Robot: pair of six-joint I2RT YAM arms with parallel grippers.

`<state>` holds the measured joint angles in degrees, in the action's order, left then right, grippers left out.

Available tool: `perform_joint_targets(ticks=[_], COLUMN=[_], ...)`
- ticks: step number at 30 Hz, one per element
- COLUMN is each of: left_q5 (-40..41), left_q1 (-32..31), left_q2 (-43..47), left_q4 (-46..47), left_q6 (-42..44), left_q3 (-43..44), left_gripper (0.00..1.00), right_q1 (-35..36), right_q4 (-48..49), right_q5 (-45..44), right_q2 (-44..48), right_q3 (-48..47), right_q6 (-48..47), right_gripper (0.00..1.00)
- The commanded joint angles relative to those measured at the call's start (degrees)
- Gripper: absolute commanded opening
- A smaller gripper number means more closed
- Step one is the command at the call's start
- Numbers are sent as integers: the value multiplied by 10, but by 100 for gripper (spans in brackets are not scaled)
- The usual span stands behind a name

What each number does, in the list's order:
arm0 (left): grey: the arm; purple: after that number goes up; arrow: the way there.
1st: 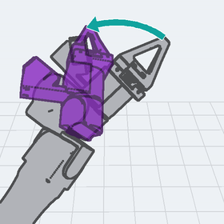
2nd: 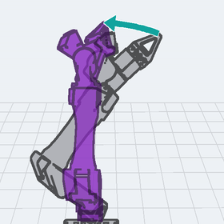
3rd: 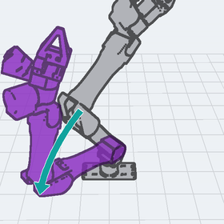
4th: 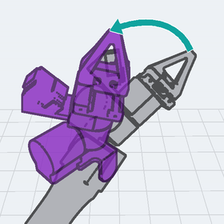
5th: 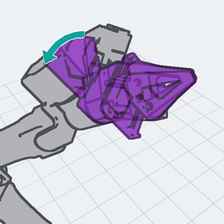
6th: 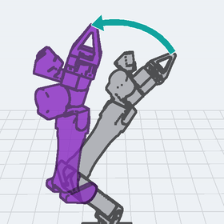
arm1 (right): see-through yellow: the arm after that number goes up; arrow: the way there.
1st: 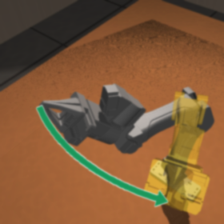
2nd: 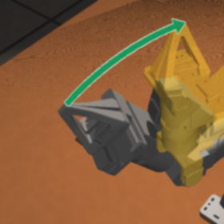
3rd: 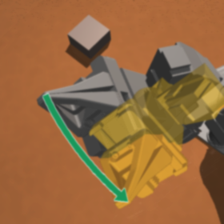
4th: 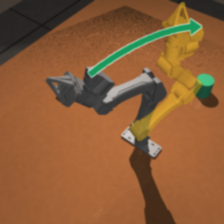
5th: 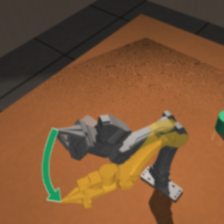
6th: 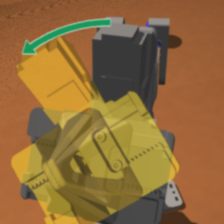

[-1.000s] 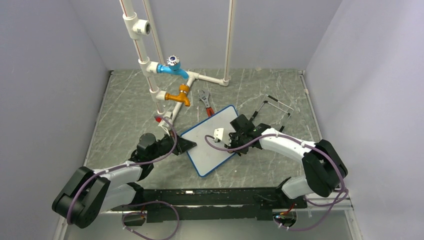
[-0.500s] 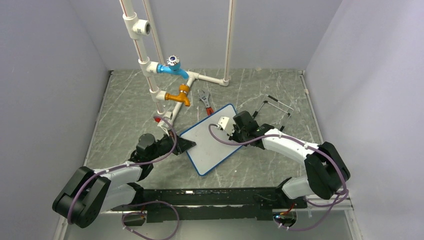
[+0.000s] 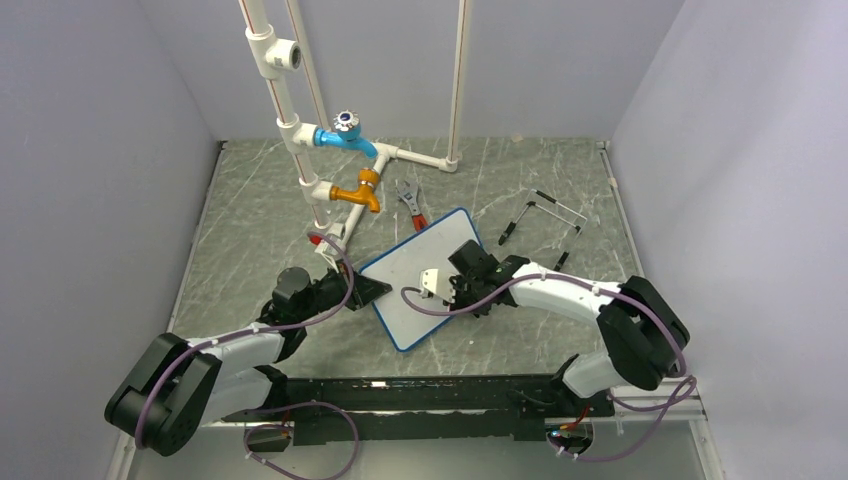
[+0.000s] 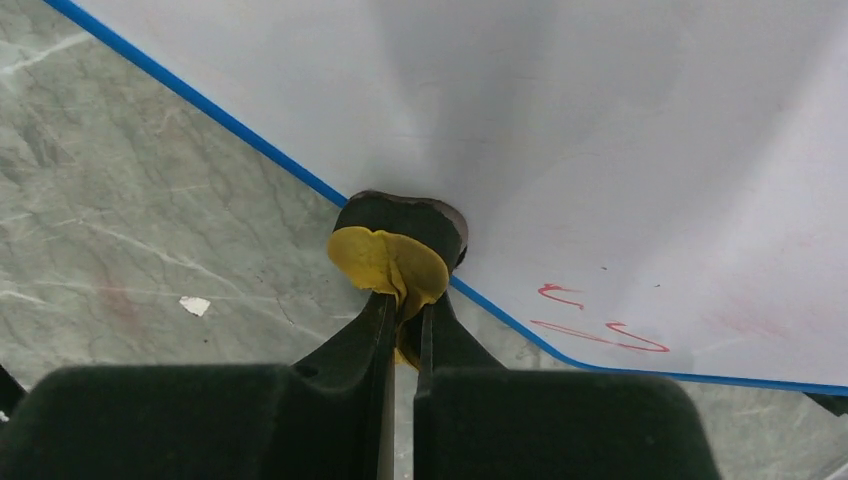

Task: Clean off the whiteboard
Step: Erase the whiteboard at the center of the board.

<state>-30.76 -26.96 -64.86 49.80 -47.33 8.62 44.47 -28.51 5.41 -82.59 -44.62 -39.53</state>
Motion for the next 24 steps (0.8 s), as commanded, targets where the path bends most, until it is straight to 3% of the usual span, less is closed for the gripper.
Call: perform_joint_targets(ticks=[1,5,10,19,24], left_q5=[-39,-45,-53,-53,-51], left_q1=[-2,-2,-2,-2,-2], left_q2=[14,14,4,-6,-4], left_q4=[63,62,76,92,85], left_q6=[-5,-3,-6,-12,-7], left_q3=[4,5,7,3,6], left_gripper=[0,0,0,0,0], right_q1=[-18,-79,-90,-56,-41], right_q4=[19,94,125,14,31], right_q5=[-25,-108,-148,26,10], right_q2=[-15,5,6,2,9], right_q3=[-13,-12,-2,-19,-18], right_q6=[32,103,121,40,51], right_gripper=[0,0,0,0,0])
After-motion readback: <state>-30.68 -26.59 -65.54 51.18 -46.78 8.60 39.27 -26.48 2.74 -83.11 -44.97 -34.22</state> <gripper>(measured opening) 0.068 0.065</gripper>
